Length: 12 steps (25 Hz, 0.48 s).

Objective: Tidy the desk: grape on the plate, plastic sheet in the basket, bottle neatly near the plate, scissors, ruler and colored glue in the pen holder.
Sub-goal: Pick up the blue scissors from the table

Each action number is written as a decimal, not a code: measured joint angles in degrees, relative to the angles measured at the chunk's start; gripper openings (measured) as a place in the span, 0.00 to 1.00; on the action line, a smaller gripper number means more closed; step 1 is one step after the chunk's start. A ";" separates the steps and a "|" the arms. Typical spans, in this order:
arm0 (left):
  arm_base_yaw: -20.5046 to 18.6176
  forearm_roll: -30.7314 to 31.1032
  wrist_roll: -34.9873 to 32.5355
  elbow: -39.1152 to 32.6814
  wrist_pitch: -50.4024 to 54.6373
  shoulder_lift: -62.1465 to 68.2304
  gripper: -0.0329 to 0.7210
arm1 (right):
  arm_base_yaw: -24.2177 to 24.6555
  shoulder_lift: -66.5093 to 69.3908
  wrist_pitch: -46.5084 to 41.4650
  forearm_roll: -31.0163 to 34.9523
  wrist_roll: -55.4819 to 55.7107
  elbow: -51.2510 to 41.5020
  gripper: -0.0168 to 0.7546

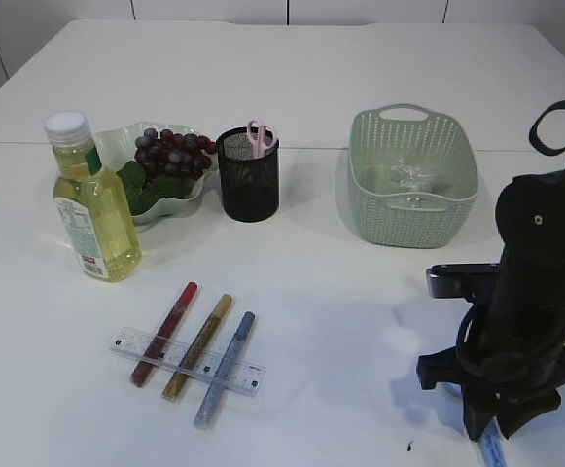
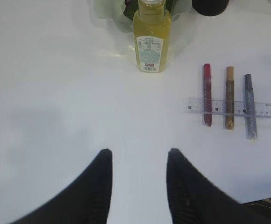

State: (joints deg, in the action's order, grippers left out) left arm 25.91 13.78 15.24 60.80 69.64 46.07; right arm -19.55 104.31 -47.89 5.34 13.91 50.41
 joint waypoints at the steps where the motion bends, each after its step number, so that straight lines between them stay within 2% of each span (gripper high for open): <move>1: 0.00 0.00 0.00 0.00 0.00 0.00 0.43 | 0.00 0.09 0.11 0.00 0.00 0.00 0.38; 12: 0.00 0.00 0.00 0.00 0.00 0.00 0.43 | 0.00 0.22 0.18 0.00 0.00 0.00 0.38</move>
State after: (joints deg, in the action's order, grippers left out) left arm 25.91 13.78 15.24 60.80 69.64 46.07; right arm -19.55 104.53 -47.71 5.34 13.91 50.41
